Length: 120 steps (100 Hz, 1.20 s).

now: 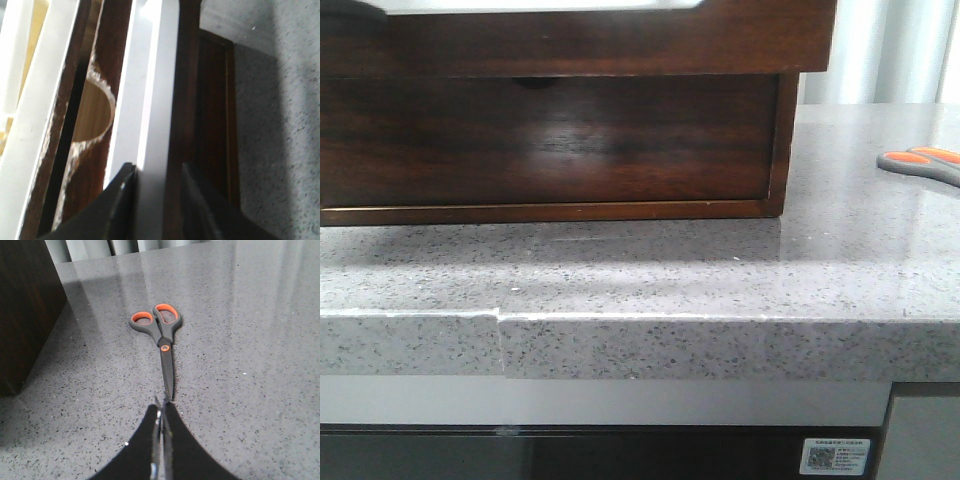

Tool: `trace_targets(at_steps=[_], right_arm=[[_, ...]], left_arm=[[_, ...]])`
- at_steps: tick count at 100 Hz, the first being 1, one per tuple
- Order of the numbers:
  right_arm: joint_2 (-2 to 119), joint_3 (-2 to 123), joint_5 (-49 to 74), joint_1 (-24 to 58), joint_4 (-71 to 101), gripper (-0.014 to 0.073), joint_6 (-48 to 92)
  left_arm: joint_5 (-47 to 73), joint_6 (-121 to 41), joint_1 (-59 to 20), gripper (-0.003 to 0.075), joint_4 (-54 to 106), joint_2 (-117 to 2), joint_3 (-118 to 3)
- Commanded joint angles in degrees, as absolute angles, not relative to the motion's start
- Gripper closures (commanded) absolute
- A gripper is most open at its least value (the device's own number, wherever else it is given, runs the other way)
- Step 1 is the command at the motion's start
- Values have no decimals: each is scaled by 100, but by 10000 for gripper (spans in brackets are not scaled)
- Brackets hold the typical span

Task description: Put scissors in drawer with both arms

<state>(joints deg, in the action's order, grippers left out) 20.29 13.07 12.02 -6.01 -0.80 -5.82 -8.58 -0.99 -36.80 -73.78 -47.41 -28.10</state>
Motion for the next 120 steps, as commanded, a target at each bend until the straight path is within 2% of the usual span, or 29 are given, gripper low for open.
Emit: trace_targets(at_steps=[1, 31, 50, 60, 72, 79, 105, 120], right_arm=[[2116, 1465, 773, -601, -85, 655, -502], [2116, 1476, 793, -601, -71, 654, -502], [2293, 1760, 1157, -601, -71, 648, -502], [2584, 1955, 1168, -601, -71, 578, -492], [3101, 2287, 1178, -601, -193, 389, -492], [3479, 2550, 1192, -601, -280, 312, -492], [5262, 3996, 1680, -601, -393, 300, -480], [6363, 5030, 2430, -601, -443, 300, -273]], left_arm=[[-1240, 0, -3772, 468, -7191, -4737, -2919], [-1412, 0, -3772, 464, -6945, -4674, -2919], [-1421, 0, -3772, 464, -6653, -4185, -2919], [-1421, 0, -3772, 464, -6378, -3852, -2919], [-1421, 0, -3772, 464, -6065, -3454, -2919], [-1421, 0, -3772, 465, -6065, -3256, -2919], [-1421, 0, -3772, 465, -6065, -3011, -2919], [-1421, 0, -3772, 465, -6065, -3011, -2919]])
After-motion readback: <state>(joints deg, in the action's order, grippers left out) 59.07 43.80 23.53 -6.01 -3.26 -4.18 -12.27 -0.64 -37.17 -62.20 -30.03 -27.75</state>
